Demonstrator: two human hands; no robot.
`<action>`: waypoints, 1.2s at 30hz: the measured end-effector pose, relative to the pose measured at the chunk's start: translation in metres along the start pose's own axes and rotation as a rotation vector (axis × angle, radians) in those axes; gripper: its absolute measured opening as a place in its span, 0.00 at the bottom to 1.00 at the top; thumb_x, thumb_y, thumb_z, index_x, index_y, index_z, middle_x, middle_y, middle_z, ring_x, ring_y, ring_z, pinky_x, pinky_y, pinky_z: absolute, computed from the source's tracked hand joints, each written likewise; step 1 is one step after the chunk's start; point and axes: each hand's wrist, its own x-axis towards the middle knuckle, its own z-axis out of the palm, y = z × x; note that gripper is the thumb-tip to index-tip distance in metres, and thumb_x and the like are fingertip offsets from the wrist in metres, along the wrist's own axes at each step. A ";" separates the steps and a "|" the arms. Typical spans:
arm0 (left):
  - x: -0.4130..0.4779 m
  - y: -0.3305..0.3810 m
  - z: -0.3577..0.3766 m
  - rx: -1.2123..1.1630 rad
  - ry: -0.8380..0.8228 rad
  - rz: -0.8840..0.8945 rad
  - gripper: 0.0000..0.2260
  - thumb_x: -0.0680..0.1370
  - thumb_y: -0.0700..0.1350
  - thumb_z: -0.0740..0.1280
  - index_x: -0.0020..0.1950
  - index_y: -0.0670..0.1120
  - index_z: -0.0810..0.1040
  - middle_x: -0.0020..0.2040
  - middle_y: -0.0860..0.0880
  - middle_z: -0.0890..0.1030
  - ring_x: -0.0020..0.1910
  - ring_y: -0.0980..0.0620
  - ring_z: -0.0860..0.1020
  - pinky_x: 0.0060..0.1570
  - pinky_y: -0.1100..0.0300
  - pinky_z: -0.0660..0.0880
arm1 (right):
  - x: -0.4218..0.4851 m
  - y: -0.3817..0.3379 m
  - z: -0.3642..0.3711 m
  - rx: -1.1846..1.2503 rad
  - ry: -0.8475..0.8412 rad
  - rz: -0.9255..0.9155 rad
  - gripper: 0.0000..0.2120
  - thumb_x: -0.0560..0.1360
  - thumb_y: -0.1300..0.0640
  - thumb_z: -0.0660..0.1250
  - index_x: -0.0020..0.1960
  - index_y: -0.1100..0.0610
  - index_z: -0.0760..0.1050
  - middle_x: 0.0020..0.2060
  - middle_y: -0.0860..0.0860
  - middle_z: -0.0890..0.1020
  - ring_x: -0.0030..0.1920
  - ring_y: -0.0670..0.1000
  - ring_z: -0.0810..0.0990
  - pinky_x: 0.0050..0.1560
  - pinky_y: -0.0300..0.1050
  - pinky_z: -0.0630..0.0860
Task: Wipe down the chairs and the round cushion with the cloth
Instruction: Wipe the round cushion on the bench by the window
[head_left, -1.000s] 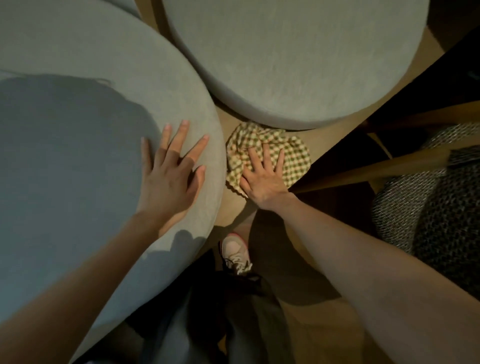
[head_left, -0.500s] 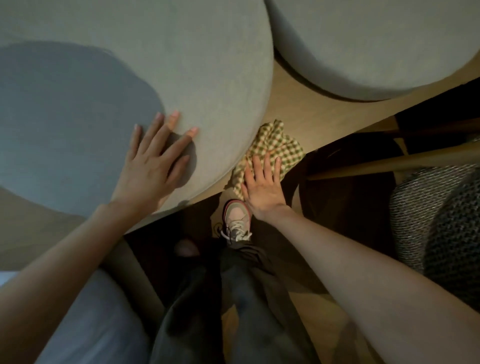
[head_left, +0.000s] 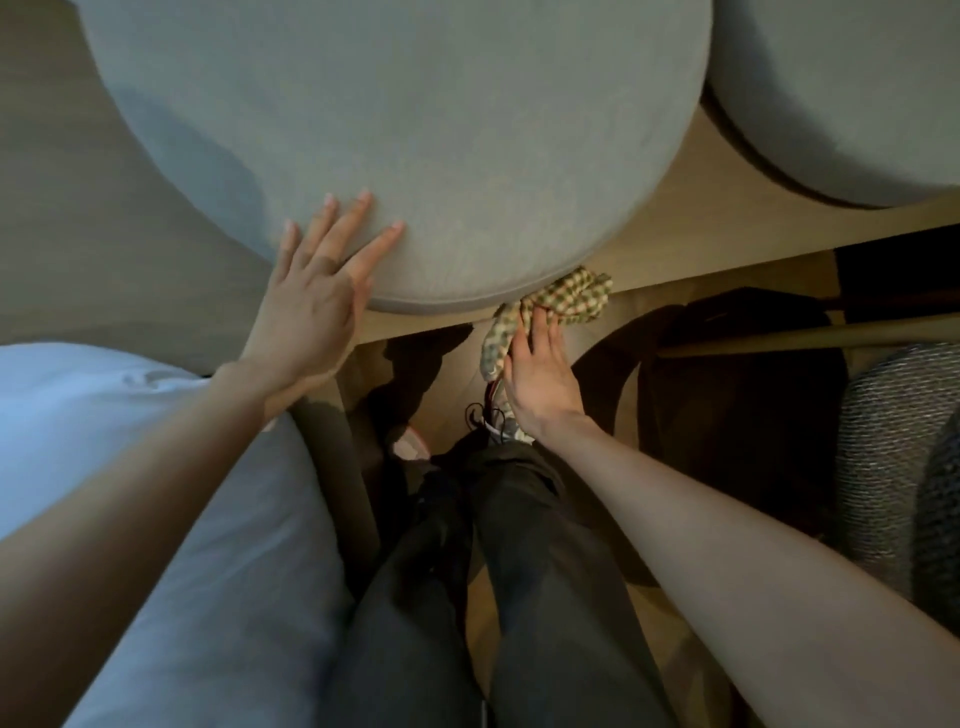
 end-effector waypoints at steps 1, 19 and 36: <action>-0.007 -0.005 -0.001 -0.010 0.004 -0.009 0.22 0.83 0.40 0.55 0.77 0.50 0.59 0.78 0.44 0.54 0.77 0.42 0.50 0.74 0.41 0.49 | -0.003 -0.011 0.006 0.037 0.012 0.002 0.26 0.83 0.54 0.47 0.78 0.61 0.43 0.76 0.61 0.43 0.77 0.59 0.42 0.77 0.51 0.45; -0.081 -0.029 -0.075 -0.401 0.275 -0.355 0.22 0.81 0.34 0.55 0.76 0.45 0.62 0.77 0.46 0.57 0.77 0.48 0.54 0.73 0.58 0.53 | -0.049 -0.144 -0.092 0.210 0.366 -0.439 0.24 0.83 0.55 0.54 0.76 0.58 0.56 0.76 0.57 0.58 0.74 0.47 0.55 0.72 0.40 0.52; 0.023 -0.073 -0.052 -1.083 0.350 -0.888 0.25 0.82 0.43 0.58 0.78 0.47 0.55 0.75 0.47 0.62 0.73 0.50 0.63 0.71 0.50 0.62 | 0.099 -0.115 -0.114 -0.336 0.273 -0.676 0.26 0.81 0.47 0.48 0.77 0.55 0.55 0.75 0.57 0.57 0.73 0.64 0.60 0.72 0.57 0.54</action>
